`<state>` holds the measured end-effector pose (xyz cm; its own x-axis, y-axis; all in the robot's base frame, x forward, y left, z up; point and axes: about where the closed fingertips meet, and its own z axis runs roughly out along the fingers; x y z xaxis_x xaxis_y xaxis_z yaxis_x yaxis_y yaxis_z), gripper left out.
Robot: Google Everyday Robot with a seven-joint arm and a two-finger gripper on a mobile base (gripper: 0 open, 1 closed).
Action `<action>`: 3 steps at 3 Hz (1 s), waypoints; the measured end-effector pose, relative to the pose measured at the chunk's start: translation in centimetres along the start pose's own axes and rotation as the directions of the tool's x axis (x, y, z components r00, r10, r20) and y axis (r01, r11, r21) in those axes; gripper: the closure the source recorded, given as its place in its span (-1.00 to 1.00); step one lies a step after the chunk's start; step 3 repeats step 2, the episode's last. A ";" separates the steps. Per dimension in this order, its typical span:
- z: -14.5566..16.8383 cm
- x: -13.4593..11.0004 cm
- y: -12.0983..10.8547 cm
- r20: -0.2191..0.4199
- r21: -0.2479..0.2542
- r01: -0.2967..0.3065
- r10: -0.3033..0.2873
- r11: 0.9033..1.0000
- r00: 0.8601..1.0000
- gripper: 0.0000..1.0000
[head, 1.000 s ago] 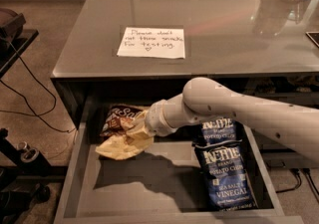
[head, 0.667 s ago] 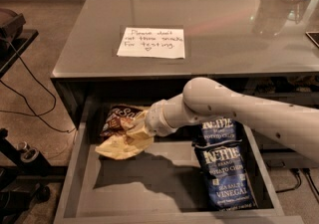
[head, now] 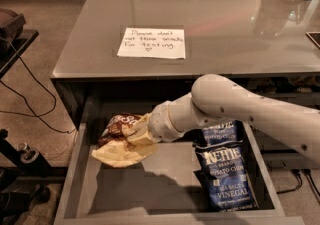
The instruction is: Pick brown chip bag from top drawer and place on counter
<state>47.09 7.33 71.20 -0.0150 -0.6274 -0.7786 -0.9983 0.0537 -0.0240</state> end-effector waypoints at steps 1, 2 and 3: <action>-2.8 -2.7 2.5 0.004 -0.011 0.031 -0.031 0.999 1.000 1.00; -6.2 -6.6 3.9 0.015 -0.016 0.074 -0.074 0.997 0.997 1.00; -6.2 -6.6 3.9 0.015 -0.016 0.074 -0.074 0.997 0.997 1.00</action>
Offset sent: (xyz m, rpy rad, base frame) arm -0.0563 -0.0101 0.1596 0.0278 -0.0895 0.0972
